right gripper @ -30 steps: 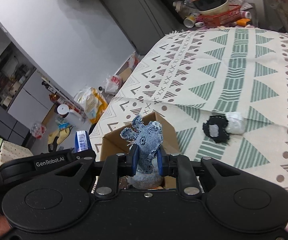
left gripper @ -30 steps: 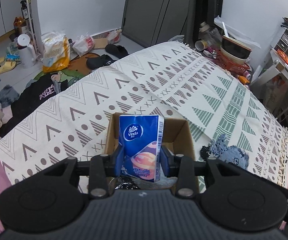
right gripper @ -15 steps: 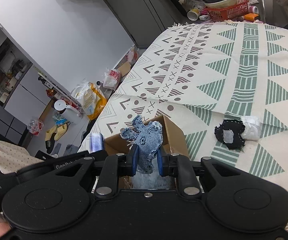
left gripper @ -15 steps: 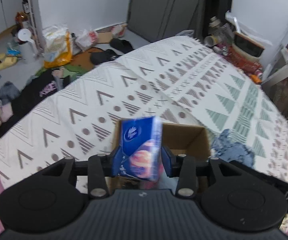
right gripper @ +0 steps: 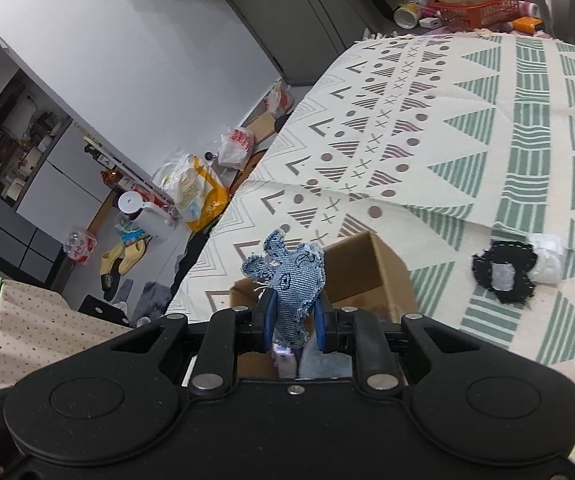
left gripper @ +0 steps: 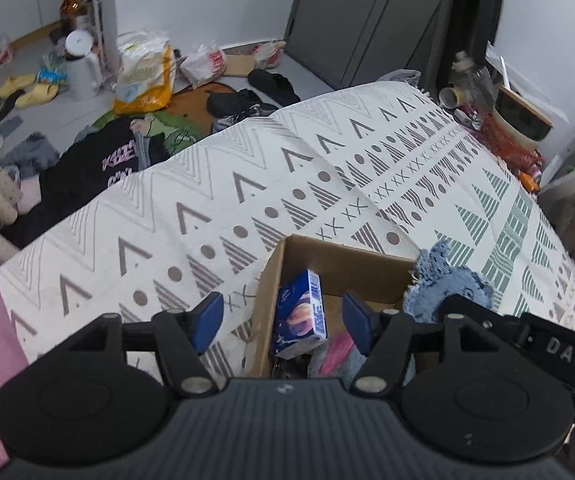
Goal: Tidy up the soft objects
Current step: 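Carry the tissue pack and denim plush into the box and open both tools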
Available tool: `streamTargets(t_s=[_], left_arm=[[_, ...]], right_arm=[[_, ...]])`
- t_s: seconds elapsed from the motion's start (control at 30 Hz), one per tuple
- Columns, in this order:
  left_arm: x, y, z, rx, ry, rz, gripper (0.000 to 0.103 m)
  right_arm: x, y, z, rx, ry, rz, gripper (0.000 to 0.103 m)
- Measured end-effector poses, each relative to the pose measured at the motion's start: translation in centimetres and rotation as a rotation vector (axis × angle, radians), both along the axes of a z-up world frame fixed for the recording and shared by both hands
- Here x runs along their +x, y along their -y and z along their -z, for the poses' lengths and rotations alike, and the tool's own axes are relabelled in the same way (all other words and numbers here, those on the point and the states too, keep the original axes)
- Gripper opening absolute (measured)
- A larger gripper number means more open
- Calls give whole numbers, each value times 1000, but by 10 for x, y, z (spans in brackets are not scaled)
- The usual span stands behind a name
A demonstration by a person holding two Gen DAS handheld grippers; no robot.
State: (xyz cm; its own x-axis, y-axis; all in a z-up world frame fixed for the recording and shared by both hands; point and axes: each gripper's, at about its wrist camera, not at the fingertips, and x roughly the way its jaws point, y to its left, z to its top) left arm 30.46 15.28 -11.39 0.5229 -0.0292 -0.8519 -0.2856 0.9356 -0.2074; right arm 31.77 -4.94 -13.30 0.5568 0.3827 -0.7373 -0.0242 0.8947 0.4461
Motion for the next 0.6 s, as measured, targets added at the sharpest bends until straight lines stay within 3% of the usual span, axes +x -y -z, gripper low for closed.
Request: streamTargets(t_s=[0.3, 0.6], left_arm=[[-14, -6, -15, 29, 12, -23, 68], [-31, 1, -29, -12, 81, -30, 100]], right_arm=[[12, -7, -3, 14, -27, -17, 31], [-15, 28, -17, -6, -6, 29, 52]])
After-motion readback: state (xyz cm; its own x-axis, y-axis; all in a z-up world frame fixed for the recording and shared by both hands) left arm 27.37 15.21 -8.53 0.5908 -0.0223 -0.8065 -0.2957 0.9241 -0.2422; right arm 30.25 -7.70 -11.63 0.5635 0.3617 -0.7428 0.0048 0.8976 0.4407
